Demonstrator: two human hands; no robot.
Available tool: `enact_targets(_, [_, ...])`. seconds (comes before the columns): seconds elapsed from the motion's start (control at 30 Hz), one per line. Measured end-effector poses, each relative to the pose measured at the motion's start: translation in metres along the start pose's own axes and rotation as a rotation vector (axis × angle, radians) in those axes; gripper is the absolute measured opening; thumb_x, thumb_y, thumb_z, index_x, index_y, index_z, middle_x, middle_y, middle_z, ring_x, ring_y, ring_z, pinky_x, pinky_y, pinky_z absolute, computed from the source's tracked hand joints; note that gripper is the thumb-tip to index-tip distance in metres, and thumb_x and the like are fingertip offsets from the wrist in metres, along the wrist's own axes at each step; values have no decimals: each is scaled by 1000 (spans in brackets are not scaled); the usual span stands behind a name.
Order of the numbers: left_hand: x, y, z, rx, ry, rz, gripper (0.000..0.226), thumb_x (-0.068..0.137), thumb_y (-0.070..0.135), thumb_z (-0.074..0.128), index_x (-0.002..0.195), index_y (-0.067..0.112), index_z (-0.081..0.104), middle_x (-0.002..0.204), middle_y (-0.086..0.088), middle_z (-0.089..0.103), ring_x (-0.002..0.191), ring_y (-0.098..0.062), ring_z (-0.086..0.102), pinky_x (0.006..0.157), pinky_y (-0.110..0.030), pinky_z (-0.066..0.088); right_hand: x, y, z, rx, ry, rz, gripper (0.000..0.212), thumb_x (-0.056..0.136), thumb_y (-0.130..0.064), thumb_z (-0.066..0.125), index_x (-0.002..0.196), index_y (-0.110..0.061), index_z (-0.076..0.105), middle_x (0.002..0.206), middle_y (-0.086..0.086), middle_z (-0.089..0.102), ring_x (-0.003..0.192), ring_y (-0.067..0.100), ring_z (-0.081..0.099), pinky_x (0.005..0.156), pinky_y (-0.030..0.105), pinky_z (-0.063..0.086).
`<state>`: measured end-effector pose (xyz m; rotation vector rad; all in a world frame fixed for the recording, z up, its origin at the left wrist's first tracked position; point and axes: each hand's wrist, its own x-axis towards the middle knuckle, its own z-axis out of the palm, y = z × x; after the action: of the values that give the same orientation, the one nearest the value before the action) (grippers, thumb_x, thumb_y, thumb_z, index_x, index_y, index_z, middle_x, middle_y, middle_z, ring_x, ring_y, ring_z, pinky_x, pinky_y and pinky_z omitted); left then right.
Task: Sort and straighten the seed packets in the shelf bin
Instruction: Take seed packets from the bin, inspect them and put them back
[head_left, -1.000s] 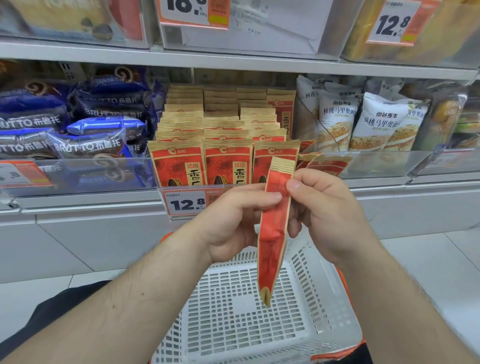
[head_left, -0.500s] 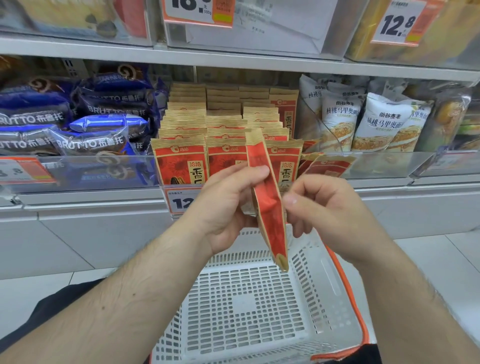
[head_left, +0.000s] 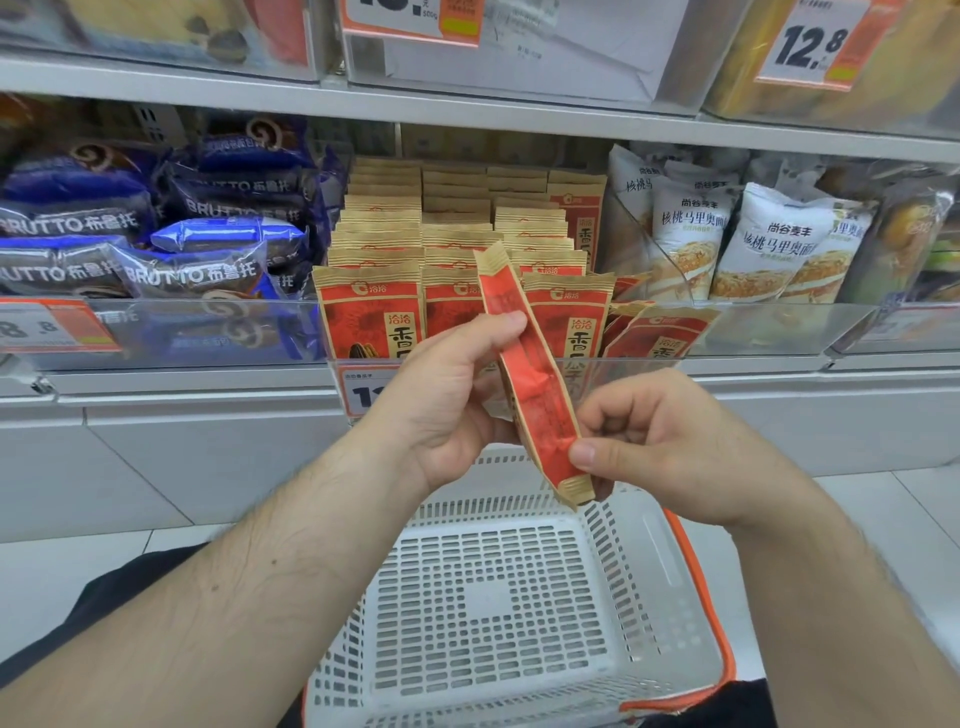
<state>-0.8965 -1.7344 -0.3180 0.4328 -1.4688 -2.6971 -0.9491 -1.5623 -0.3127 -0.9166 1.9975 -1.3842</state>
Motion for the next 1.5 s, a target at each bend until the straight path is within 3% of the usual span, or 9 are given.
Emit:
enact_targets(0.1, [3,-1,-2,-25,0,-7,15,82,23,65,87,9,66,69,-8,62,66,-22,64,51,-34,56,0,1,-1,60,22,-29,17,74,-14,73,67,-2,65,62,10,67,55,17,63,55,24,51])
enact_targets(0.23, [4,-2,-5,-52,-66,-23,19,68,21,76,83,11,71,97,-17,55,101,-31,43,78,-44,51,5,2,-2,207,211,-66,24,66,-30,81,71,-12,66,60,6,63,52,17,59,52,25,49])
enact_targets(0.33, [6,-4,-10,-59,-129,-10,38,73,23,67,104,2,72,89,-15,70,98,-35,56,83,-44,55,11,6,0,227,368,122,47,67,-39,86,96,-13,60,75,4,66,65,17,63,61,31,51])
enact_targets(0.47, [5,-5,-11,-84,-217,14,40,79,21,68,112,1,68,96,-17,71,89,-28,67,85,-46,58,9,6,10,384,177,230,57,72,-34,69,124,-15,57,95,6,73,76,18,71,61,32,54])
enact_targets(0.7, [6,-3,-9,36,-40,27,45,89,35,57,126,9,65,115,-16,73,106,-34,70,89,-50,58,12,10,10,96,314,236,44,70,-35,77,109,-20,67,100,-3,77,93,15,73,80,35,59])
enact_targets(0.83, [6,-6,-11,136,-39,10,28,101,26,49,115,12,69,104,-10,77,93,-24,74,80,-42,61,12,7,11,49,419,169,14,89,-28,68,98,-19,70,86,-7,76,74,2,69,58,13,49])
enact_targets(1.0, [4,-8,-9,169,-114,-58,29,102,23,48,113,10,71,111,-14,75,101,-28,72,92,-49,56,12,1,8,189,584,68,27,102,-20,50,91,-3,68,67,-1,71,58,5,64,54,18,48])
enact_targets(1.33, [6,-7,-9,65,-158,-99,37,84,26,57,114,7,70,110,-16,75,94,-27,73,81,-42,60,12,5,4,331,543,90,32,101,-23,51,84,-1,66,65,7,64,54,14,50,51,24,37])
enact_targets(1.5, [8,-5,-10,6,-97,-79,31,101,23,48,118,7,68,111,-17,74,94,-28,74,83,-45,60,5,2,-4,135,338,121,20,96,-22,57,98,-7,69,72,-3,71,54,5,55,51,16,41])
